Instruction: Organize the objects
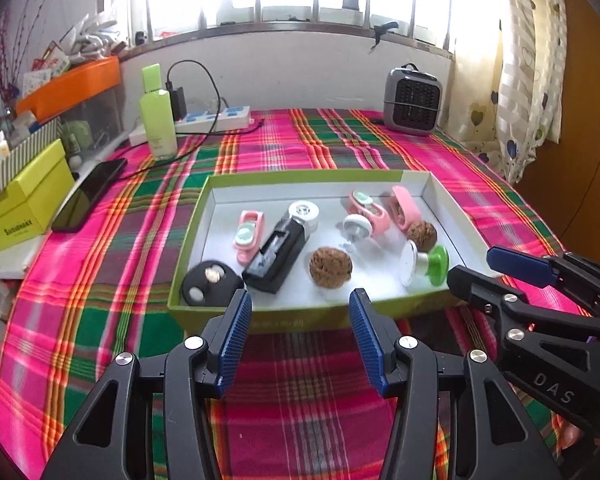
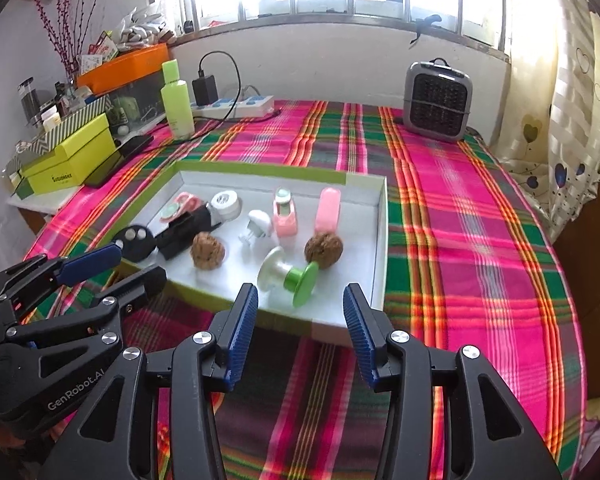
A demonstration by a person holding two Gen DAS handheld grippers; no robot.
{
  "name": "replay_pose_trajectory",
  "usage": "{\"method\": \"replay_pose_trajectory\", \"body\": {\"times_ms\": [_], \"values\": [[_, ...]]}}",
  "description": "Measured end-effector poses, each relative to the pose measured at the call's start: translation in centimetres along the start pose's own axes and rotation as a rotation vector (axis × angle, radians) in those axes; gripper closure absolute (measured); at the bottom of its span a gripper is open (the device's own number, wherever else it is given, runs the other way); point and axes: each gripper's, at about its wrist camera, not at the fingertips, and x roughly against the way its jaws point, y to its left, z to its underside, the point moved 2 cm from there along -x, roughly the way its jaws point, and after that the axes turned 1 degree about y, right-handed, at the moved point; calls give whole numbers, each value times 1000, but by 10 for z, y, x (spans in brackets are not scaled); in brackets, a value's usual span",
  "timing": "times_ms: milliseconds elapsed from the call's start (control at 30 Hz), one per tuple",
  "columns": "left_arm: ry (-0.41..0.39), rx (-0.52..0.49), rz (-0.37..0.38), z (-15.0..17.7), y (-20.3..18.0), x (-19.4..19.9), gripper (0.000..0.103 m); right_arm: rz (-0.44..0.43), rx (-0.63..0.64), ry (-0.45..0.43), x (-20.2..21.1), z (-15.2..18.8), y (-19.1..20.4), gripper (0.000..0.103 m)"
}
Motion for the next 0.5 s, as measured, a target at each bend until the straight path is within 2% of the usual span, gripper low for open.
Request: {"method": "replay_pose_trajectory", "body": {"times_ms": [500], "values": [[28,6,-23,28,6,4,53,43,-10,25,3,29,6,55]]}}
